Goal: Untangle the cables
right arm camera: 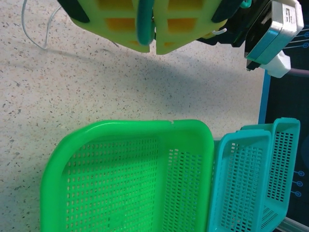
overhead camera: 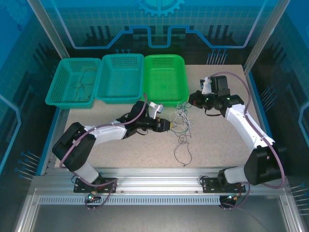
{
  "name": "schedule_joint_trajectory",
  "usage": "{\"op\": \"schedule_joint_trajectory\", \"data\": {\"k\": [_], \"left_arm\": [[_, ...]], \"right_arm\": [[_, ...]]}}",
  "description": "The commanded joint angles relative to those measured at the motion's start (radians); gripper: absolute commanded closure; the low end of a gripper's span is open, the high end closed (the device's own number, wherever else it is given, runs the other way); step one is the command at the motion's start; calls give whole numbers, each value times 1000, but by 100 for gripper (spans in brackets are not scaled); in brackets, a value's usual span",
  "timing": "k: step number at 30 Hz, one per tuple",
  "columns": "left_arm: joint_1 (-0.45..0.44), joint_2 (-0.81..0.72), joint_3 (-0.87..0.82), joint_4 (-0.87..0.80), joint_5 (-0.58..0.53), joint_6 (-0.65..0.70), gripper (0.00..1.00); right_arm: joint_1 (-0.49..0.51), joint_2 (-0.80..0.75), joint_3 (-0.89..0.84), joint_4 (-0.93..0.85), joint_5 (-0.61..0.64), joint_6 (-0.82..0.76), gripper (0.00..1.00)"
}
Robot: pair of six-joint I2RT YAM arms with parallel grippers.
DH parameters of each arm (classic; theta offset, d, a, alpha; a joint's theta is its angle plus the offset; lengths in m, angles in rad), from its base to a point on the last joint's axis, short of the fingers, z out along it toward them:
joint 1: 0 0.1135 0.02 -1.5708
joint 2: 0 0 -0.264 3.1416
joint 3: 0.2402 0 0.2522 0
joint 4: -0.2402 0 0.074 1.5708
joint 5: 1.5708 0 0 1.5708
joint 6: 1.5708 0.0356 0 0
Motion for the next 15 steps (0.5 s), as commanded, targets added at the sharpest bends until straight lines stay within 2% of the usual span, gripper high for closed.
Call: {"op": "schedule_joint_trajectory", "data": {"k": [1,4,7,10,13,15], "left_arm": [[-16,21,6,112,15,-116,78],[-16,12,0,109,11,-105,100],[-10,-18,-5,57,-5,-56,100],[42,-80,-54,40,-35,-54,100],[162,-188,-115,-7,-40,-48,100],[241,-280,-131,-109,-61,8,100]], "right_arm": [[6,4,26,-30,13,10,100],[5,-3,23,-40,49,22,100],[-5,-11,20,-53,108,40,100],[-57,-40,6,-81,212,55,100],[-208,-92,-65,-87,256,106,100],[-334,-133,-132,-70,253,144,100]]}}
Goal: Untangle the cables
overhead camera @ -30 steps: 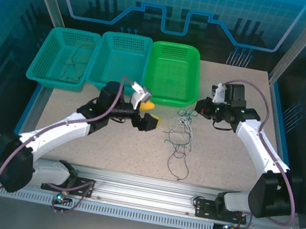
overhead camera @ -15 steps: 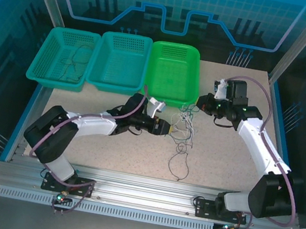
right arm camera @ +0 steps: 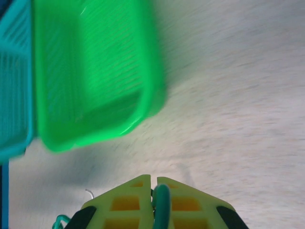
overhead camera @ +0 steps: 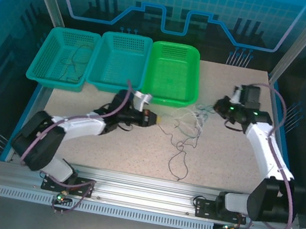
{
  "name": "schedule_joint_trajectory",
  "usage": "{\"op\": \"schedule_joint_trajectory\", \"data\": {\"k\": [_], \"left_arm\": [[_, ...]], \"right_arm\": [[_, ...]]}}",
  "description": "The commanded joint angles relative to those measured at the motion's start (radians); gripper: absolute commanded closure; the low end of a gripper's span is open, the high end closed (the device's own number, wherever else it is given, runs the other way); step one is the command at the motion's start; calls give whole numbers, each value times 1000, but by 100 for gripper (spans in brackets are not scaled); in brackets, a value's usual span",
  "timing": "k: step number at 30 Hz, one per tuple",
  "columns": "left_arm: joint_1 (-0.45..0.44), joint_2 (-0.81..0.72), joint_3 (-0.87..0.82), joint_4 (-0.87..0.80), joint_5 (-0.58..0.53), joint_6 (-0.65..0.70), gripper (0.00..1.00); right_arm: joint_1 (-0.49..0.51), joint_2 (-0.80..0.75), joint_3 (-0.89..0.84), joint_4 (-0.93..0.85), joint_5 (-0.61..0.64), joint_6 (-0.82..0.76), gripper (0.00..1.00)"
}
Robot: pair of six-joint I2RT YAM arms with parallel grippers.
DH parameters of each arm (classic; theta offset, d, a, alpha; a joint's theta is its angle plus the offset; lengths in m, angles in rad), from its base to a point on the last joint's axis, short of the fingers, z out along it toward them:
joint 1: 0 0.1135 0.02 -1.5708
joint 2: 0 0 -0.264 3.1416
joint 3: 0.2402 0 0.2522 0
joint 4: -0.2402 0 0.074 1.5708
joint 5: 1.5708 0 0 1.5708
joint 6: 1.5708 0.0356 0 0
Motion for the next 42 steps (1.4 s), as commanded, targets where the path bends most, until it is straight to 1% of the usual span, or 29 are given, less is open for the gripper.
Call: {"op": "schedule_joint_trajectory", "data": {"k": [1,3,5,8,11,12,14,17,18,20,22,24,26,28,30,31,33,34,35,37,39,40,41,42], "left_arm": [[116,-165,-20,-176,-64,108,100],[170,-240,-10,-293,-115,172,100],[217,-295,-5,-351,-139,195,100],[238,-332,3,-376,-143,214,100],[237,-346,12,-379,-162,216,100],[238,-351,16,-387,-175,218,100],[243,-368,26,-412,-198,224,100],[244,-383,36,-421,-166,228,100],[244,-382,39,-425,-151,228,100],[244,-384,32,-435,-154,219,100],[244,-393,16,-443,-172,221,100],[244,-406,-5,-442,-186,216,100],[244,-419,-18,-442,-196,212,100],[242,-429,-19,-459,-220,215,100],[242,-443,-17,-495,-278,216,100],[243,-449,-12,-524,-322,220,100],[244,-452,1,-599,-411,232,100],[244,-451,3,-638,-464,233,100],[244,-446,2,-680,-522,229,100],[244,-440,-26,-714,-583,217,100],[244,-439,-88,-683,-580,191,100],[243,-438,-121,-656,-571,171,100],[244,-436,-144,-630,-561,151,95],[244,-433,-160,-612,-550,142,89]], "right_arm": [[-191,-85,-94,-26,78,79,100],[-253,-121,-136,-20,122,78,100],[-267,-143,-166,-13,185,68,100],[-231,-114,-196,9,191,54,100],[-166,-32,-280,46,209,47,99],[-157,-3,-299,63,199,46,96],[-155,57,-318,84,142,29,84],[-136,68,-298,82,65,-32,62],[-120,59,-276,62,72,-55,58],[-53,27,-212,-4,124,-128,51],[48,6,-134,-58,200,-189,50],[163,7,-77,-106,279,-208,50],[279,24,-46,-139,338,-180,49],[360,52,-54,-126,380,-154,48],[408,101,-60,-156,496,-99,40],[413,130,-61,-181,538,-72,38],[412,159,-84,-174,576,-59,37],[404,168,-97,-161,572,-63,37],[390,185,-103,-152,545,-71,37],[370,233,-88,-148,465,-98,38],[375,288,-70,-130,382,-135,39],[381,318,-58,-132,360,-137,42],[384,343,-50,-129,344,-137,47],[382,356,-49,-119,329,-137,53]]}}
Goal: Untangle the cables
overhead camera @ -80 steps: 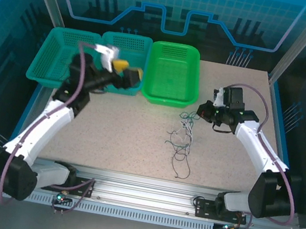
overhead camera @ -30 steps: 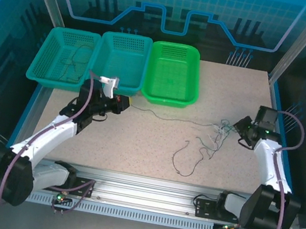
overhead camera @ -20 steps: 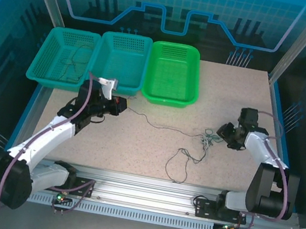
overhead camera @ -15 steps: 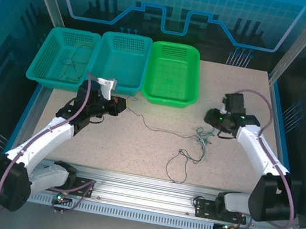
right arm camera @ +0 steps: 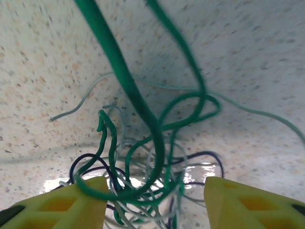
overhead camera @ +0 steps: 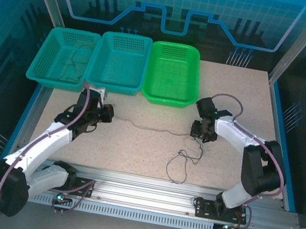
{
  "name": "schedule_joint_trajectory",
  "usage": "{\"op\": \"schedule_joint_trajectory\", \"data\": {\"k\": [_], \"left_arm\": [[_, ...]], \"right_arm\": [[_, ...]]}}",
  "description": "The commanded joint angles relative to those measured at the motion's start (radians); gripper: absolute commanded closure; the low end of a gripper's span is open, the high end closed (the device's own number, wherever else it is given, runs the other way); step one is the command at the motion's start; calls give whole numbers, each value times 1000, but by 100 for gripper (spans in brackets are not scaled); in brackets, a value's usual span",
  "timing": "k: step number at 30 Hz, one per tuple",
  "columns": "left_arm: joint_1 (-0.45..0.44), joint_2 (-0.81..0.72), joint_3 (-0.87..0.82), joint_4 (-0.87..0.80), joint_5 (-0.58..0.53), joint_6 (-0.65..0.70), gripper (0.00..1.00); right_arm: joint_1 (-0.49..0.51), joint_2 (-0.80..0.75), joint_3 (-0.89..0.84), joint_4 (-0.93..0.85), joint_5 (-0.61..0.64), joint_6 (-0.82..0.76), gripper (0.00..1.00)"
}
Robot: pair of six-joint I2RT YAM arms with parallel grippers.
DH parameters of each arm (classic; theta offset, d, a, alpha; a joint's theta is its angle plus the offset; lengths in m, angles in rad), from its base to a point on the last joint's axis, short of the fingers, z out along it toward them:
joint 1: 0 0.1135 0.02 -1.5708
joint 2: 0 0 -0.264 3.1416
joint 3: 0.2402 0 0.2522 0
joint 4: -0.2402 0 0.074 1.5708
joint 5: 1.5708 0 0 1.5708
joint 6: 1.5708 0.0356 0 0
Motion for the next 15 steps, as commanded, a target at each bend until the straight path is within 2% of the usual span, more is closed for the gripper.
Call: {"op": "schedule_joint_trajectory", "data": {"k": [1,2,4,6,8,10,13,15], "left_arm": [[7,10,-68,9,-32,-51,79],[7,13,-68,14,-28,-48,70],[7,9,-60,27,-8,-18,63],[7,0,-47,70,74,49,58],[-9,-5,-41,167,238,125,54],[-69,-3,-43,266,357,185,50],[-241,38,-14,345,387,323,44],[-331,104,14,398,408,361,43]], "right_arm": [[0,44,29,16,-96,-15,61],[-2,42,26,34,-117,-17,71],[-7,32,39,41,-147,-38,88],[-5,20,58,35,-172,-69,95],[-5,-8,74,32,-217,-107,100],[-3,-31,95,11,-247,-134,100],[0,-67,134,-30,-270,-153,100],[6,-90,151,-45,-285,-154,100]]}}
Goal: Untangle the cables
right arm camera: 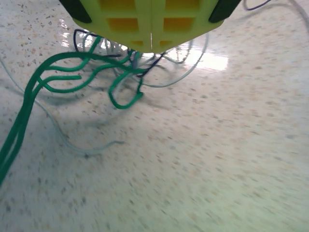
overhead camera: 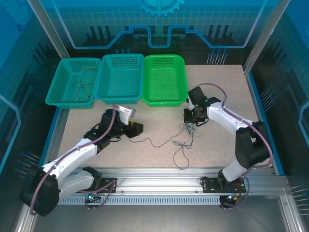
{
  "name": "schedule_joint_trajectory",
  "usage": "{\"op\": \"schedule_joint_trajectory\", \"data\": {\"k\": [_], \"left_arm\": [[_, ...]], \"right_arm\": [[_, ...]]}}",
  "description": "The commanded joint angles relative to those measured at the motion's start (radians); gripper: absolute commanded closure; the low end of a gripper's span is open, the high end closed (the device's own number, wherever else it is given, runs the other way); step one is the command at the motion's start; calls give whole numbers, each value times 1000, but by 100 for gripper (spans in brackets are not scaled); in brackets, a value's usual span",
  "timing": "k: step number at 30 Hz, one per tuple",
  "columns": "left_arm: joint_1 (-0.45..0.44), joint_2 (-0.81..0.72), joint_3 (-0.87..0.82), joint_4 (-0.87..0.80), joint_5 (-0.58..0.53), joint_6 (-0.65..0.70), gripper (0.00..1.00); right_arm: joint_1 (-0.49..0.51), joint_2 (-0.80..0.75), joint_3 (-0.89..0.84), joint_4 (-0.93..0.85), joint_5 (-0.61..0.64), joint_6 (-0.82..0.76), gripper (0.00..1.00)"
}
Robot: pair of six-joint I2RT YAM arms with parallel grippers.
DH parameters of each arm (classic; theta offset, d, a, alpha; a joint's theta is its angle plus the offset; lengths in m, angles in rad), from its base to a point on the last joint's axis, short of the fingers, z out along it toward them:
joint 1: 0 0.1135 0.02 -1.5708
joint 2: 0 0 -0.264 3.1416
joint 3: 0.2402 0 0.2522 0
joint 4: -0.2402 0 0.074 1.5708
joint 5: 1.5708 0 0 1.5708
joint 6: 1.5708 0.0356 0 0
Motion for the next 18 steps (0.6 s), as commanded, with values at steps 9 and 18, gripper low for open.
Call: {"op": "schedule_joint_trajectory", "data": {"k": [9,18], "left_arm": [[-237,510,232,332,93,111,25],[-239,728,344,336,129,50,36]], "right_arm": [[26,-74,88,-70,-101,-23,100],[30,-89,95,-81,-80,-9,100]]}}
